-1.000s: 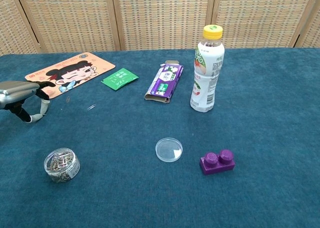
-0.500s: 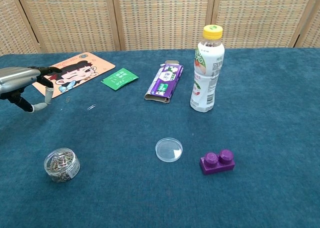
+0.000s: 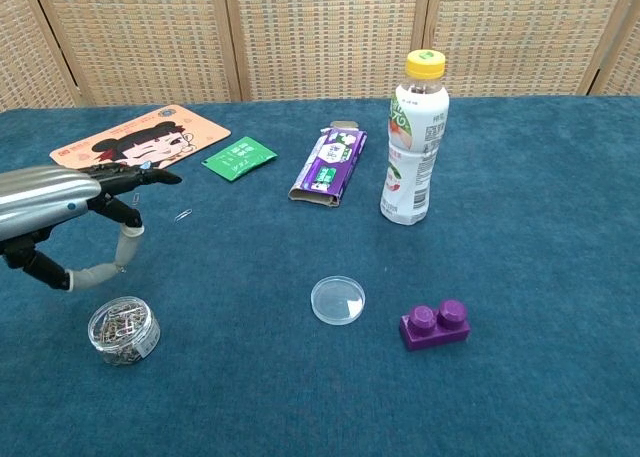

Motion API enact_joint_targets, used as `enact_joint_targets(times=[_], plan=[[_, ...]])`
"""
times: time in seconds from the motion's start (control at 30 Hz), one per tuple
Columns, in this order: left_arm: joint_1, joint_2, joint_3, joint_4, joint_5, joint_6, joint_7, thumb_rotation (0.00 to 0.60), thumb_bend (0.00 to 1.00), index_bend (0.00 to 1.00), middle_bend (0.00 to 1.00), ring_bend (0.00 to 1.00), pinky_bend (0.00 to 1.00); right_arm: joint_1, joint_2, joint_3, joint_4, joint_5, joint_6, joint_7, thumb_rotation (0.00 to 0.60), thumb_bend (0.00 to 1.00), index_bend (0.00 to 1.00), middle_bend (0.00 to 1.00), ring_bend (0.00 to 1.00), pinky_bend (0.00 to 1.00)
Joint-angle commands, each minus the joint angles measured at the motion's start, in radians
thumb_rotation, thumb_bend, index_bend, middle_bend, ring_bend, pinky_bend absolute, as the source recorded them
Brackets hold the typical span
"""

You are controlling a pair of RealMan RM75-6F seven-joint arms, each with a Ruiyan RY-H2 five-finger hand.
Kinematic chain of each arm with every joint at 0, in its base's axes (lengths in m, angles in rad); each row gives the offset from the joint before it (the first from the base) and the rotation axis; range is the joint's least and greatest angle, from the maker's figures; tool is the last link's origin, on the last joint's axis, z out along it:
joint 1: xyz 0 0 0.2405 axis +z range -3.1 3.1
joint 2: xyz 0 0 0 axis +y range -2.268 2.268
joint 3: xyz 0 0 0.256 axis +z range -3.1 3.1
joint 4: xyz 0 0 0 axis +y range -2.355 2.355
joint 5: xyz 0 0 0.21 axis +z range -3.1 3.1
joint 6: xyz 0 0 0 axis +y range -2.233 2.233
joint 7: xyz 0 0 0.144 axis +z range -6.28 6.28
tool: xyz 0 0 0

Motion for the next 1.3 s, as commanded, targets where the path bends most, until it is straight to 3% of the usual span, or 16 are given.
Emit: enact_joint_targets(times=[0.03,0.3,0.73,1.0,1.3], plan=[[0.010,0.012,0.016,-0.026,0.004,-0.011,0.024,0.600,0.43,0.72,0.00,0.00,0.00,-0.002,0.002,0.000,0.001,-0.002,0.003,0.006,0.600,0.00,0.04,0.00,0.00,0.00],[0.014,0.024,0.041,-0.047,0.009,-0.042,0.013,0.600,0.43,0.72,0.00,0.00,0.00,-0.004,0.007,0.001,0.004,-0.001,0.008,0.022,0.600,0.00,0.04,0.00,0.00,0.00],[0.019,0.019,0.034,-0.062,-0.010,-0.071,0.093,0.600,0.43,0.71,0.00,0.00,0.00,-0.005,0.007,0.000,0.001,-0.004,0.011,0.019,0.600,0.00,0.04,0.00,0.00,0.00],[0.024,0.040,0.022,-0.098,-0.026,-0.073,0.143,0.600,0.43,0.47,0.00,0.00,0.00,-0.005,0.008,0.001,0.001,-0.002,0.011,0.021,0.600,0.00,0.04,0.00,0.00,0.00],[0.026,0.087,0.012,-0.147,-0.024,-0.057,0.134,0.600,0.41,0.40,0.00,0.00,0.00,-0.008,0.011,0.001,0.002,-0.006,0.017,0.031,0.600,0.00,0.04,0.00,0.00,0.00]])
